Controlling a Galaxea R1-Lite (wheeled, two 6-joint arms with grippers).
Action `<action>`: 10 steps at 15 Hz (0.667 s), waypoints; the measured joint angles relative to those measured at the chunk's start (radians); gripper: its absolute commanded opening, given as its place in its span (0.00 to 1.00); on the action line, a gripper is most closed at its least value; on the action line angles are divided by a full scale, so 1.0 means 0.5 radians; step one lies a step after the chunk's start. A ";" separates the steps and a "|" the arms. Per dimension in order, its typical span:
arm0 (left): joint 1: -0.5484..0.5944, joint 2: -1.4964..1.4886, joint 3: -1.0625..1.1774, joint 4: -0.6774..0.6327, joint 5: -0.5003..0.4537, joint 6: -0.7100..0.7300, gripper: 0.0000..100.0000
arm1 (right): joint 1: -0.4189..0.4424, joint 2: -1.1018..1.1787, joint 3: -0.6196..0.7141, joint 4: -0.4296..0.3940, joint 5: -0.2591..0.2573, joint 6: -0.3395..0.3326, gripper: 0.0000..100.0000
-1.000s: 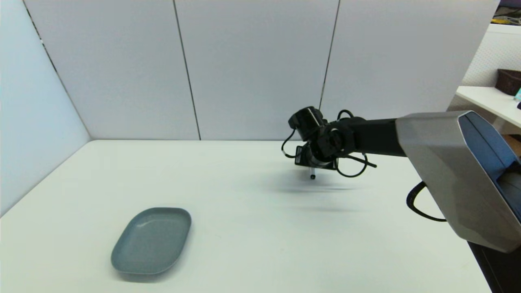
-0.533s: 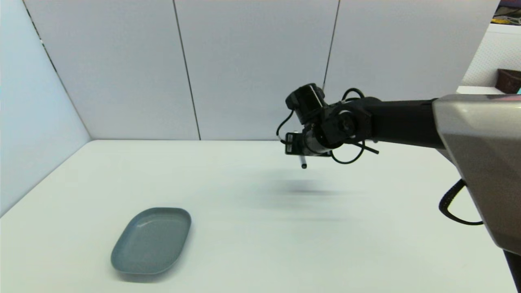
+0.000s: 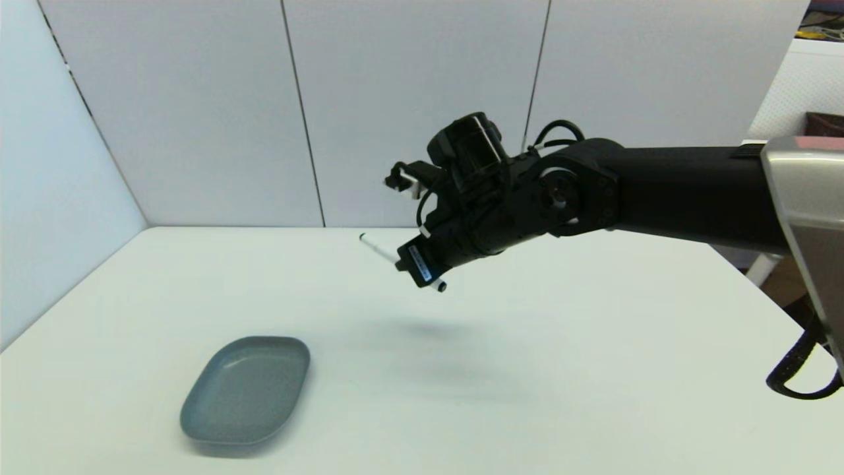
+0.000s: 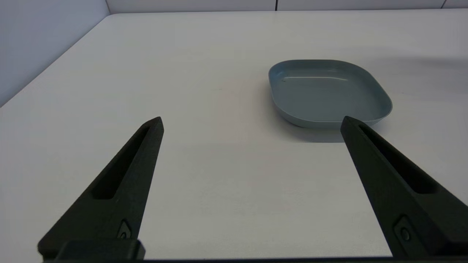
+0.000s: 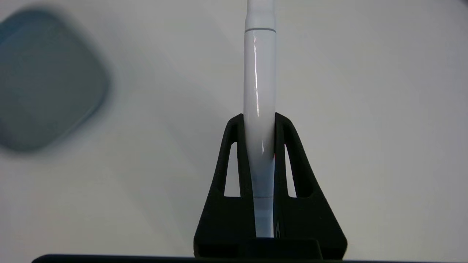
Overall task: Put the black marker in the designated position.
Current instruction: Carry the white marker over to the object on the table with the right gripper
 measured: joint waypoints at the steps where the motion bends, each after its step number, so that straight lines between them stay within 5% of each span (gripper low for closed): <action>1: 0.000 0.000 0.000 0.001 0.000 0.001 1.00 | 0.004 0.013 0.000 0.034 0.184 -0.190 0.00; 4: 0.000 0.000 0.000 0.001 0.000 -0.001 1.00 | 0.070 0.086 -0.004 0.086 0.594 -0.763 0.00; 6: 0.000 0.000 0.000 0.000 0.000 0.000 1.00 | 0.142 0.141 -0.013 0.066 0.637 -0.954 0.00; 10: 0.000 0.000 0.000 0.001 0.000 -0.001 1.00 | 0.180 0.221 -0.021 -0.180 0.629 -0.993 0.00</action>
